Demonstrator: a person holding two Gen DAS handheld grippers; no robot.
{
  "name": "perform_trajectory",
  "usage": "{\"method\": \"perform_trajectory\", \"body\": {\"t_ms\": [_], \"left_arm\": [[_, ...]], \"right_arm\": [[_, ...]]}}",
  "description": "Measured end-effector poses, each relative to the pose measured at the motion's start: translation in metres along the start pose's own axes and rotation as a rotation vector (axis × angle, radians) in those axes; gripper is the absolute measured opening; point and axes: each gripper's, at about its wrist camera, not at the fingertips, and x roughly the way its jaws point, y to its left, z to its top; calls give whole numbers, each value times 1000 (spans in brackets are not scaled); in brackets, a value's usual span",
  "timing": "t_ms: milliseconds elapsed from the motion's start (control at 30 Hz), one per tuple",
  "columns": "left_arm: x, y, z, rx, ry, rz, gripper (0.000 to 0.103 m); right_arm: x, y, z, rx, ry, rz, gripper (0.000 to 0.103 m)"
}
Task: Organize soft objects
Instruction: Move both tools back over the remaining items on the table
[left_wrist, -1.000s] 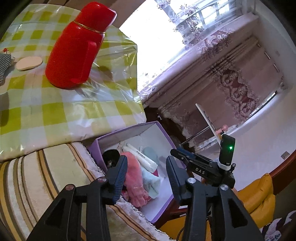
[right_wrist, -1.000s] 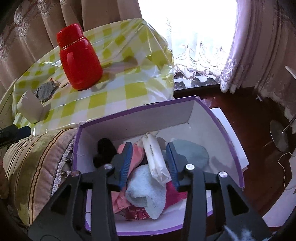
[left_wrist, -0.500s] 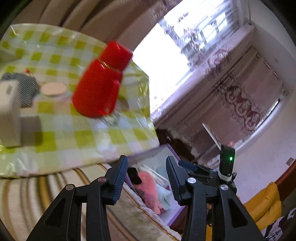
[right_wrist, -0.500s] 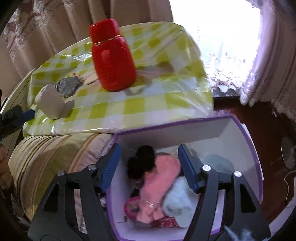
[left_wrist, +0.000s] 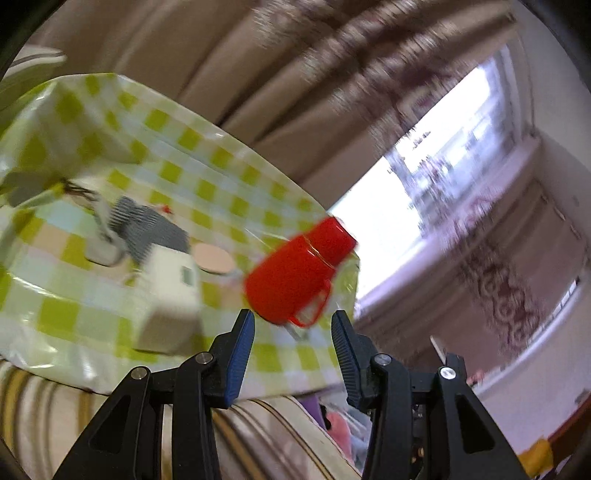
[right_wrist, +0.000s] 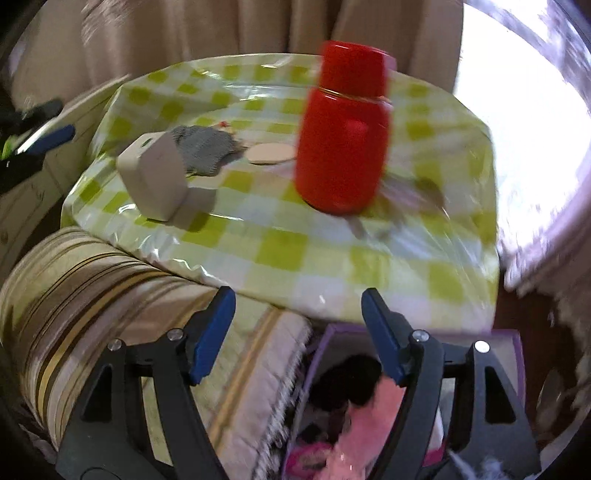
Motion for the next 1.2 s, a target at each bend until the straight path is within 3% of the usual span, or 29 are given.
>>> {"method": "perform_trajectory", "body": {"t_ms": [233, 567, 900, 1033, 1200], "left_arm": [[-11, 63, 31, -142, -35, 32, 45], [37, 128, 69, -317, 73, 25, 45], [105, 174, 86, -460, 201, 67, 49], [126, 192, 90, -495, 223, 77, 49], [150, 209, 90, -527, 268, 111, 49]], "right_arm": [[29, 44, 45, -160, 9, 63, 86], [71, 79, 114, -329, 80, 23, 90], [111, 94, 181, -607, 292, -34, 95], [123, 95, 209, -601, 325, -65, 96], [155, 82, 244, -384, 354, -26, 96]]}}
